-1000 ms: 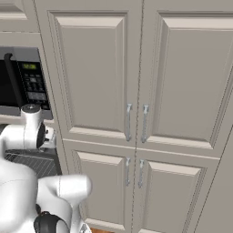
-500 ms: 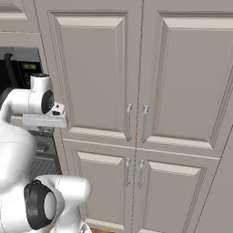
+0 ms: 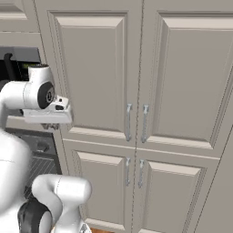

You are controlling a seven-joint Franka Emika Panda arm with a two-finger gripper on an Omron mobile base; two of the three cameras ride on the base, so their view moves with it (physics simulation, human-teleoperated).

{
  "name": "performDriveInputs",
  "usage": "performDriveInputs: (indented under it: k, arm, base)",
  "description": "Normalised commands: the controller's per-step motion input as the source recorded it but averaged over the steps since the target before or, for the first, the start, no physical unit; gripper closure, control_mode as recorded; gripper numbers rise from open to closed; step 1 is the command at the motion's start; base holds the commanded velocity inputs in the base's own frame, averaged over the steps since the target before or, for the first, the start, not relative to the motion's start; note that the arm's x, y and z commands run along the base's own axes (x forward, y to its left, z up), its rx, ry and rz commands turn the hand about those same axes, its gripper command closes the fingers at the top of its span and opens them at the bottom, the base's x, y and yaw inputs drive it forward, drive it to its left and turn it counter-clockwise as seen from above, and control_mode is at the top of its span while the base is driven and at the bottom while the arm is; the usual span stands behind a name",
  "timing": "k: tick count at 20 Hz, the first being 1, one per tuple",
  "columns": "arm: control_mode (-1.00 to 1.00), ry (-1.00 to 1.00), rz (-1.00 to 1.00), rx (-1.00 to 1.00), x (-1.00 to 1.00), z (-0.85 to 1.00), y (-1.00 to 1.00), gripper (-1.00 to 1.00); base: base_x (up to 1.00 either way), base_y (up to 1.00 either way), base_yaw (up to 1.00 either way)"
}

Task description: Take the fish from the oven and place it on the plate on the counter.

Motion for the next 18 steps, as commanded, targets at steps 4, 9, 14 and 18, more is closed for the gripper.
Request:
performDriveInputs:
  k: [4, 9, 14, 18]
  arm:
    - [-1.00, -0.18, 0.00, 0.00, -0.63, 0.34, -0.43, 1.00]
    - [-1.00, -0.22, -0.01, 0.00, -0.68, 0.43, -0.46, 1.00]
    - [-1.00, -0.12, -0.02, 0.00, -0.51, 0.34, -0.30, 1.00]
    - [-1.00, 0.00, 0.00, 0.00, 0.00, 0.00, -0.02, 1.00]
  base:
    - [0.00, 0.00, 0.00]
    - [0.00, 0.00, 0.00]
    - [0.00, 0.00, 0.00]
    - [0.00, 0.00, 0.00]
